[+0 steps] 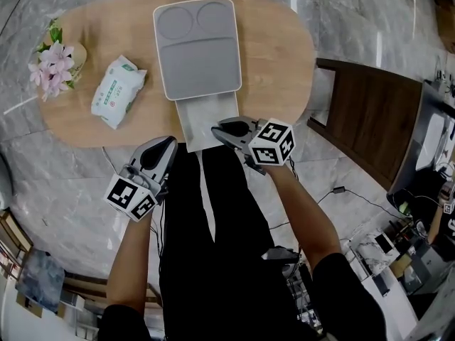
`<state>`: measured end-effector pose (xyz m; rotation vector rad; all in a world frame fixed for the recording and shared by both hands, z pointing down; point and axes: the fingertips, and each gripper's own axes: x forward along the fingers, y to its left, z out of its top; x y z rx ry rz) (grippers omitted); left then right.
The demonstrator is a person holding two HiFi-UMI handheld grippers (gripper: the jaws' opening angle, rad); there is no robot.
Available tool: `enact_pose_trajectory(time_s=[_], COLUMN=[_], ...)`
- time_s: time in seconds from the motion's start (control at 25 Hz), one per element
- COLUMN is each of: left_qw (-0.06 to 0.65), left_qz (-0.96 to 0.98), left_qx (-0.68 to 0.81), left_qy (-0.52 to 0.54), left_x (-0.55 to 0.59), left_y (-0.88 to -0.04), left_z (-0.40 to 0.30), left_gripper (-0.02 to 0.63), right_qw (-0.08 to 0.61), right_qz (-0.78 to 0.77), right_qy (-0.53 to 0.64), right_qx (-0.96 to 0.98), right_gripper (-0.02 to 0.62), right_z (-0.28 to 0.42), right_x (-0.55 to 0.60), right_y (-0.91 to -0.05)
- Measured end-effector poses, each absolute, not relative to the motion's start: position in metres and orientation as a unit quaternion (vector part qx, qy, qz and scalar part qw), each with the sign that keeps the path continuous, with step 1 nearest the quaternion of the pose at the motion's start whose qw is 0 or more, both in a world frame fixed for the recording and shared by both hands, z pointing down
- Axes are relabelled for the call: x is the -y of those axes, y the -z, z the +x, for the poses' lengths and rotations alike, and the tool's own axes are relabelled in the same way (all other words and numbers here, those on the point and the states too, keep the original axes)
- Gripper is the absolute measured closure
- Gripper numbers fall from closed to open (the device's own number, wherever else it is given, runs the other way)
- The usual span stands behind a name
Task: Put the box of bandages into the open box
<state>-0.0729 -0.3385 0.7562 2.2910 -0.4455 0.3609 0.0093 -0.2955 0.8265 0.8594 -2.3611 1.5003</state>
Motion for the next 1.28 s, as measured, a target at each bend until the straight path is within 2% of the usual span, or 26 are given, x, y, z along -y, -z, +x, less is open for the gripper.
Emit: enact_pose_trajectory(time_s=[0.36,0.76,1.08,1.28], left_qw=[0.389,0.389,0.387,0.39], left_qz=[0.893,0.892,0.896,0.896], left_qx=[0.178,0.179,0.167,0.168], left_qy=[-0.14,-0.141,-0.137,-0.134], left_x=[0.332,0.329,0.322,0.322], left_y=[-0.763,-0.764,-0.761,-0.762], left_z=[-0.078,-0.085,-0.076,-0.076], left_gripper=[0.589,0.588,0.589,0.588], right_qw=[0.176,0.307,0.363,0.4], right_qz=[0.267,0.29,0.318,0.329], right_qy=[-0.532,-0.472,-0.441,-0.398], right_qx=[0.784,0.774,0.757,0.757], right_gripper=[0.563,0.563,0.557,0.505], right_z=[-0.009,-0.008,-0.001,0.003], right_x=[0.309,0.309,0.31,0.311], right_y=[-0.853,-0.875,-0.883,-0.887])
